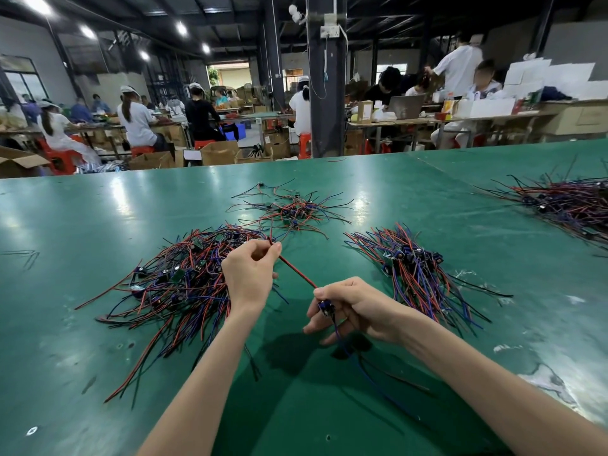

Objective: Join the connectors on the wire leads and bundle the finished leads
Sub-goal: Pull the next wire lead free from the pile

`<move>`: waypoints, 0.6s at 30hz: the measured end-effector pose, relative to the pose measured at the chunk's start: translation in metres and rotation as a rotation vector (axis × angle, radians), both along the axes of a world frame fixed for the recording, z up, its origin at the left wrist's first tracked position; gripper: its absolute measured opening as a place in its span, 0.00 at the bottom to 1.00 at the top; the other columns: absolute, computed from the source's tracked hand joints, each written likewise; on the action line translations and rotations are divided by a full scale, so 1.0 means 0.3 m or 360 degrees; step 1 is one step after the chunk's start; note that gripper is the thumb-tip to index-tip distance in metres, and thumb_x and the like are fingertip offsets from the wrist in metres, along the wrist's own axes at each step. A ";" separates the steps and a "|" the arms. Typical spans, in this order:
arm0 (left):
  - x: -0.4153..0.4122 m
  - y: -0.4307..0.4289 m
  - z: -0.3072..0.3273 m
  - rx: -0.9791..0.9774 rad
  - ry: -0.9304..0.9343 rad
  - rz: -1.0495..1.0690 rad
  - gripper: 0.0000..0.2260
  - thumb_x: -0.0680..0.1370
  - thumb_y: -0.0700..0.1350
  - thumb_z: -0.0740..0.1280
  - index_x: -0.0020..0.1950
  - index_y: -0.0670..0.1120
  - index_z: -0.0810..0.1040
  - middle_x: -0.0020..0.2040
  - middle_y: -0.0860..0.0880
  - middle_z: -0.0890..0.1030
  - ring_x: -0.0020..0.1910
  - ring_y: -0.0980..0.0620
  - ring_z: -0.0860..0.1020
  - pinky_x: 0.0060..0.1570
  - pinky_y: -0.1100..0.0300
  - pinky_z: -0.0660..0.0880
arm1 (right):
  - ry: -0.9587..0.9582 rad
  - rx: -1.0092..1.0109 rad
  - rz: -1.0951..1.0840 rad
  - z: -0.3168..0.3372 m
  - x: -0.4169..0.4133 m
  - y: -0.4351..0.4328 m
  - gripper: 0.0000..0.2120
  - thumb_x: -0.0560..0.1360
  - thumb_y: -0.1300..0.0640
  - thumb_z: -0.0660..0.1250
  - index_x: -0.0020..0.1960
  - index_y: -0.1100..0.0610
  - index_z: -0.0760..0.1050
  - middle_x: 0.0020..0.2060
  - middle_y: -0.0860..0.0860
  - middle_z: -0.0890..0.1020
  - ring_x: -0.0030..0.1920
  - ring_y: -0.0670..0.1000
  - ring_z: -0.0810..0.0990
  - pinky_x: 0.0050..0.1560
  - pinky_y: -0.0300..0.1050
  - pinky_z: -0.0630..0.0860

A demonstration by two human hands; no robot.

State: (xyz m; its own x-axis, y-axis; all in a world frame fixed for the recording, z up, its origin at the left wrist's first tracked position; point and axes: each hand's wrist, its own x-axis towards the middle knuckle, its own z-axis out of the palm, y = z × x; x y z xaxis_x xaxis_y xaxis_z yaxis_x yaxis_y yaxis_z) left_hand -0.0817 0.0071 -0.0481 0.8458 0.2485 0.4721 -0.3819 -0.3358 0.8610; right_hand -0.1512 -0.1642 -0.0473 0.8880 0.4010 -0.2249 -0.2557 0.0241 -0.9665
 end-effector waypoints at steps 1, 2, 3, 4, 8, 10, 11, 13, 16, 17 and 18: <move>-0.002 -0.001 0.005 -0.0045 0.0036 0.0002 0.03 0.73 0.43 0.73 0.39 0.46 0.82 0.32 0.50 0.81 0.22 0.53 0.78 0.22 0.66 0.72 | -0.0015 -0.0018 -0.0009 -0.001 0.001 -0.003 0.15 0.79 0.56 0.61 0.39 0.61 0.81 0.36 0.61 0.84 0.41 0.57 0.85 0.35 0.48 0.81; -0.001 -0.001 0.011 -0.0170 0.0101 -0.0004 0.04 0.73 0.43 0.73 0.39 0.46 0.82 0.31 0.51 0.80 0.21 0.54 0.77 0.23 0.65 0.72 | -0.0025 -0.0034 -0.0020 -0.001 0.002 -0.003 0.15 0.79 0.56 0.62 0.39 0.61 0.82 0.37 0.61 0.84 0.40 0.57 0.85 0.35 0.48 0.81; 0.001 0.001 0.016 -0.0358 0.0182 -0.0022 0.05 0.72 0.42 0.74 0.37 0.46 0.82 0.30 0.53 0.80 0.21 0.56 0.76 0.23 0.65 0.72 | -0.0030 -0.0046 -0.0036 -0.002 0.004 -0.004 0.15 0.78 0.56 0.62 0.39 0.61 0.82 0.37 0.61 0.84 0.40 0.57 0.84 0.35 0.48 0.81; 0.003 0.005 0.023 -0.0557 0.0269 -0.0051 0.06 0.72 0.41 0.74 0.36 0.45 0.81 0.28 0.54 0.79 0.22 0.58 0.74 0.23 0.66 0.72 | -0.0026 -0.0038 -0.0054 -0.003 0.005 -0.003 0.15 0.78 0.56 0.62 0.39 0.61 0.82 0.37 0.62 0.84 0.39 0.58 0.84 0.35 0.47 0.81; 0.001 0.021 0.055 -0.1103 0.0643 -0.0256 0.07 0.72 0.39 0.74 0.35 0.41 0.80 0.27 0.49 0.76 0.20 0.59 0.68 0.22 0.68 0.70 | -0.0051 -0.0044 -0.0030 -0.009 0.007 0.001 0.15 0.79 0.56 0.62 0.39 0.61 0.81 0.45 0.59 0.85 0.39 0.60 0.85 0.33 0.47 0.81; -0.001 0.024 0.070 -0.1290 0.0809 -0.0383 0.07 0.73 0.39 0.72 0.36 0.41 0.80 0.27 0.49 0.78 0.20 0.60 0.68 0.19 0.71 0.66 | -0.0076 -0.0081 -0.0014 -0.012 0.007 0.002 0.15 0.79 0.55 0.62 0.39 0.60 0.82 0.50 0.54 0.85 0.38 0.61 0.85 0.33 0.47 0.81; -0.003 0.026 0.076 -0.1381 0.0889 -0.0469 0.07 0.74 0.39 0.71 0.36 0.41 0.79 0.27 0.49 0.78 0.19 0.60 0.67 0.18 0.72 0.65 | -0.0082 -0.0083 -0.0008 -0.011 0.008 0.000 0.15 0.79 0.55 0.62 0.38 0.59 0.82 0.51 0.54 0.85 0.37 0.60 0.85 0.32 0.46 0.81; -0.006 0.032 0.085 -0.1592 0.1031 -0.0656 0.08 0.76 0.39 0.68 0.37 0.40 0.76 0.25 0.49 0.77 0.18 0.60 0.65 0.17 0.73 0.63 | -0.0088 -0.0080 0.0019 -0.007 0.007 -0.004 0.15 0.79 0.55 0.62 0.38 0.58 0.81 0.52 0.54 0.84 0.36 0.60 0.85 0.32 0.45 0.80; -0.015 0.043 0.089 -0.1874 0.1201 -0.0892 0.09 0.77 0.40 0.66 0.38 0.39 0.74 0.23 0.48 0.74 0.18 0.60 0.66 0.17 0.73 0.65 | -0.0089 -0.0073 0.0074 -0.005 0.008 -0.007 0.15 0.79 0.56 0.62 0.39 0.60 0.81 0.52 0.56 0.84 0.36 0.59 0.85 0.32 0.44 0.80; -0.018 0.046 0.090 -0.1947 0.1240 -0.0939 0.09 0.77 0.40 0.65 0.38 0.38 0.75 0.23 0.47 0.74 0.18 0.60 0.66 0.17 0.72 0.66 | -0.0102 -0.0084 0.0095 -0.005 0.008 -0.008 0.15 0.79 0.56 0.61 0.39 0.60 0.80 0.51 0.57 0.84 0.36 0.58 0.85 0.32 0.43 0.80; -0.019 0.047 0.091 -0.2004 0.1267 -0.0969 0.10 0.77 0.40 0.65 0.38 0.38 0.75 0.24 0.47 0.74 0.19 0.60 0.67 0.17 0.72 0.66 | -0.0124 -0.0103 0.0116 -0.006 0.007 -0.009 0.15 0.80 0.56 0.61 0.40 0.60 0.80 0.51 0.57 0.84 0.37 0.57 0.85 0.33 0.43 0.80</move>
